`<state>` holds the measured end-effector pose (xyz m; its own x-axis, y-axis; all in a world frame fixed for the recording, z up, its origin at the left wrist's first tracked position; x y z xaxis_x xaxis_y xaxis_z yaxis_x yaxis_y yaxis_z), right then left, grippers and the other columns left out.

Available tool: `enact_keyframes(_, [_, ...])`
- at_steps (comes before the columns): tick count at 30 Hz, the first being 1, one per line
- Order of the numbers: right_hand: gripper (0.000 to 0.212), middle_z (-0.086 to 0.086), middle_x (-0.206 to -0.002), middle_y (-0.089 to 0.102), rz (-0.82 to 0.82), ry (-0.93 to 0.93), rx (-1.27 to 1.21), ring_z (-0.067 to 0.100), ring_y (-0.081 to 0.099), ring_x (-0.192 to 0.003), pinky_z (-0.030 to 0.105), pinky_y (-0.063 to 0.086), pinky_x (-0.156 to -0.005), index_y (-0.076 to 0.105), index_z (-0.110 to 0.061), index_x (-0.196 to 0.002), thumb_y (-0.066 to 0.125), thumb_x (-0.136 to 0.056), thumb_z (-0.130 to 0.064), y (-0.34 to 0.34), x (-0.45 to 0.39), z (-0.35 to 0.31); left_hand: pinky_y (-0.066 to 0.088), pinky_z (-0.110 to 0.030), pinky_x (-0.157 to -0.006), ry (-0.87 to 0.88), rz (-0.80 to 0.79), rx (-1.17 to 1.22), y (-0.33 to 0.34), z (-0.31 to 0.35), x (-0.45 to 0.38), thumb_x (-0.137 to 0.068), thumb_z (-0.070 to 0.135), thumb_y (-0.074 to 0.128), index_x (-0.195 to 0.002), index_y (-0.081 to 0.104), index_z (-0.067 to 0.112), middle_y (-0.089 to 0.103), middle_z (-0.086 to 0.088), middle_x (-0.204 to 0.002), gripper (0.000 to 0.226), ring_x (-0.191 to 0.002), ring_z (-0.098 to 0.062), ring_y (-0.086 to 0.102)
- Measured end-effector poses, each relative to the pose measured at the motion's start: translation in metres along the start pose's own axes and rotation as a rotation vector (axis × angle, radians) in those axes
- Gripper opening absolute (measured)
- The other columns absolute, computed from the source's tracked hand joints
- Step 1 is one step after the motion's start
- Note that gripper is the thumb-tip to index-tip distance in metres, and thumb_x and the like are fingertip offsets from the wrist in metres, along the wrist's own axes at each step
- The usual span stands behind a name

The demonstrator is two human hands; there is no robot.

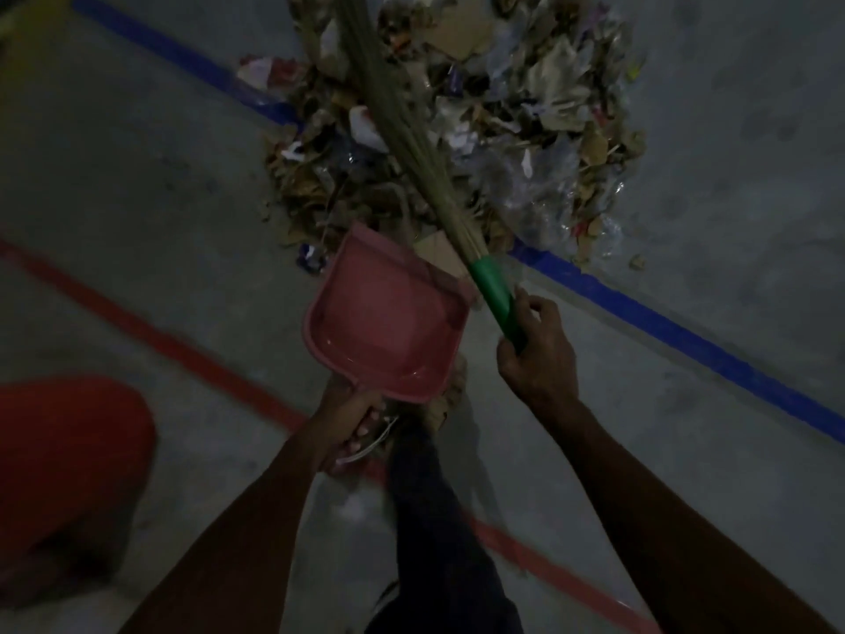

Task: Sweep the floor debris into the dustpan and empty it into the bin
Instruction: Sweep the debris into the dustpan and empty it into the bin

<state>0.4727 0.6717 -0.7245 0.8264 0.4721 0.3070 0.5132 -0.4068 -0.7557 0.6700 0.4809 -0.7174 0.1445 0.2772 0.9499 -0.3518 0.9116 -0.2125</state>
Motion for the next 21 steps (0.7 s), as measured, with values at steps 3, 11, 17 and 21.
enact_keyframes(3, [0.072, 0.014, -0.132, 0.044, -0.017, -0.041, 0.076, 0.028, 0.060, -0.088, 0.036, 0.055, -0.061, 0.032, -0.012, -0.151, 0.063, -0.087, -0.021, 0.000, 0.000, 0.000, 0.020, -0.017, -0.037, -0.038, -0.009, 0.039, 0.001, -0.035, 0.007, -0.090, 0.015, 0.059, -0.059, 0.051, 0.009, 0.038, -0.003, -0.041, 0.032, -0.029, -0.014, 0.028])
enact_keyframes(11, [0.074, 0.014, -0.131, 0.043, -0.053, 0.037, 0.092, 0.018, 0.050, -0.089, 0.027, 0.040, -0.066, 0.014, -0.019, -0.157, 0.057, -0.097, -0.027, 0.030, -0.048, 0.033, 0.015, -0.014, -0.034, -0.180, -0.121, 0.270, 0.040, -0.110, -0.036, -0.092, 0.020, 0.056, -0.057, 0.048, 0.010, 0.033, -0.003, -0.045, 0.037, -0.028, -0.013, 0.025])
enact_keyframes(17, [0.057, 0.010, -0.117, 0.042, -0.045, -0.020, 0.204, 0.020, 0.050, -0.082, 0.030, 0.041, -0.062, 0.031, -0.014, -0.148, 0.049, -0.100, -0.038, 0.065, -0.076, 0.063, 0.017, -0.013, -0.034, -0.164, -0.101, 0.328, 0.081, -0.125, -0.083, -0.093, 0.022, 0.053, -0.060, 0.048, 0.014, 0.033, -0.001, -0.046, 0.035, -0.029, -0.012, 0.026])
enact_keyframes(21, [0.043, 0.014, -0.118, 0.043, -0.064, 0.004, 0.270, 0.026, 0.055, -0.079, 0.034, 0.042, -0.059, 0.046, -0.009, -0.127, 0.055, -0.093, -0.033, 0.093, -0.102, 0.072, 0.016, -0.012, -0.033, -0.141, -0.109, 0.436, 0.091, -0.120, -0.117, -0.092, 0.019, 0.050, -0.061, 0.046, 0.012, 0.031, -0.001, -0.044, 0.032, -0.027, -0.012, 0.025])
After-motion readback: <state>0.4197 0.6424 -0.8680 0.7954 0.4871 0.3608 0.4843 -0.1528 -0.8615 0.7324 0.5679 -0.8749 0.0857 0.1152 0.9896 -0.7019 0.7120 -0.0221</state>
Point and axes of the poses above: each hand's wrist, its own x-axis away from the middle knuckle, its own y-axis out of the palm, z = x × y, the point moved 6 cm from there along -x, towards the middle knuckle
